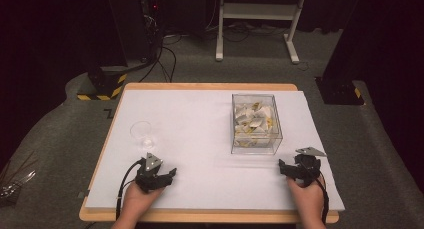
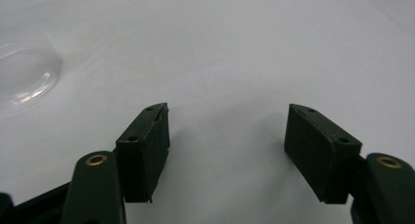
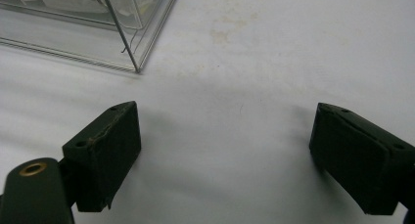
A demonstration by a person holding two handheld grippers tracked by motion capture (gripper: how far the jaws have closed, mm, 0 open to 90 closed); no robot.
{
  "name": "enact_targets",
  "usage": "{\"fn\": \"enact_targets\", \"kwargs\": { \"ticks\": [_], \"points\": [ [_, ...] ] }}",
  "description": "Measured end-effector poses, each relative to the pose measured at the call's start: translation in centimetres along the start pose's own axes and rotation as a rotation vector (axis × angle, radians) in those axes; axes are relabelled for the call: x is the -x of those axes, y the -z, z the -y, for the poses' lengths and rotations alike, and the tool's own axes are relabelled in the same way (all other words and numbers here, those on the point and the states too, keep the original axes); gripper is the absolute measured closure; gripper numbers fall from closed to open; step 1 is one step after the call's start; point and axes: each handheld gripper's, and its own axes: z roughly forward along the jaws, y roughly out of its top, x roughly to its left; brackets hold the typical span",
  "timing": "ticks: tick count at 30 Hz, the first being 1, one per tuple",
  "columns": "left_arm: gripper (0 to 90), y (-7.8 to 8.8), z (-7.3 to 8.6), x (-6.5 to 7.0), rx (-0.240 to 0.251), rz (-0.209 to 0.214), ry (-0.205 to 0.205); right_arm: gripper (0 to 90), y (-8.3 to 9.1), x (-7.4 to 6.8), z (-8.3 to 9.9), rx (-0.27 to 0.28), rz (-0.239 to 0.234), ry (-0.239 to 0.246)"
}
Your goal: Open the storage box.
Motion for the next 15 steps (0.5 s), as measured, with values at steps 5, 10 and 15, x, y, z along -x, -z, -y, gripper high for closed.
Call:
{"fn": "enact_targets", "kwargs": {
  "ticks": [5, 10, 15],
  "points": [
    [33.4, -0.02, -0.01, 0.00, -0.001, 0.001, 0.001, 11.5, 0.01, -0.03, 0.05, 0.000, 0.001, -0.001],
    [33.4, -0.01, 0.00, 0.05, -0.001, -0.003, -0.001, 11.5, 0.00, -0.07, 0.08, 0.002, 0.002, -0.002],
    [33.3, -0.01, 0.00, 0.02, -0.001, -0.001, 0.000, 11.6, 0.01, -0.03, 0.08, 0.004, 0.001, 0.001]
  ]
}}
